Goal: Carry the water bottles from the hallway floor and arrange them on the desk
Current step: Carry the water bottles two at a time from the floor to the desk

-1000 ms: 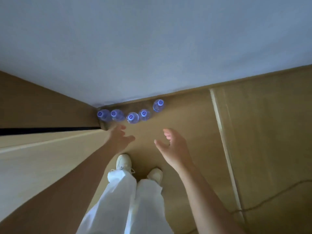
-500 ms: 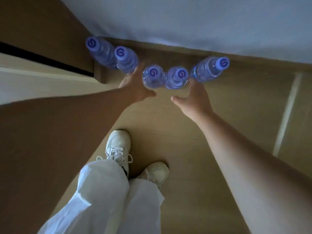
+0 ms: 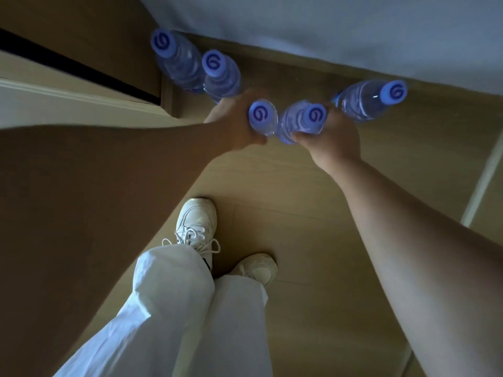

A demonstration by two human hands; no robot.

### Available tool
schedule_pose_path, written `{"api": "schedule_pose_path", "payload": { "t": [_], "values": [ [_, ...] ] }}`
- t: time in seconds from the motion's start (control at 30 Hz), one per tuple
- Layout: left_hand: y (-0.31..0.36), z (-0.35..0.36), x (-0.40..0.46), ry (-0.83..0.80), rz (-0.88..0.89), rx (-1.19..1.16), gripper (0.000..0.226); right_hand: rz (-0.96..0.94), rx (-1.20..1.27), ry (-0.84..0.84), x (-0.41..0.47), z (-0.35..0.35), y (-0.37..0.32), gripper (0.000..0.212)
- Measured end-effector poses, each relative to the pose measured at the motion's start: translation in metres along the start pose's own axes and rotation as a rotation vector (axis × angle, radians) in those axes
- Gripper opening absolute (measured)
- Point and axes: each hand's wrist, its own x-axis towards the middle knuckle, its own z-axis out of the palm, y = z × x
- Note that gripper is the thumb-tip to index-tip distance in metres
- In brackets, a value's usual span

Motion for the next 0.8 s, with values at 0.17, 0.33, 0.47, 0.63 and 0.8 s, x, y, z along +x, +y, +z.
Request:
{"api": "schedule_pose_path", "payload": {
  "t": [0.17,0.33,0.47,0.63,0.8],
  "values": [
    [0.005,-0.014,-0.061,0.057,-0.103,-0.095,0.065,-0.047,0.089,0.013,-0.06,-0.018,-0.018,0.03],
    [0.039,-0.048,-0.152,0.158,-0.215,-0.254,0.064,-0.168,0.123,0.076,-0.148,-0.062,-0.055,0.059],
    [0.072,-0.084,-0.252,0.225,-0.236,-0.349,0.064,-0.257,0.193,0.068,-0.233,-0.107,-0.094,0.067],
    [0.111,-0.135,-0.371,0.346,-0.221,-0.409,0.064,-0.413,0.249,0.115,-0.336,-0.165,-0.161,0.06],
    [0.141,-0.199,-0.482,0.541,-0.273,-0.55,0.069,-0.585,0.279,0.106,-0.43,-0.223,-0.24,0.059]
  ]
}}
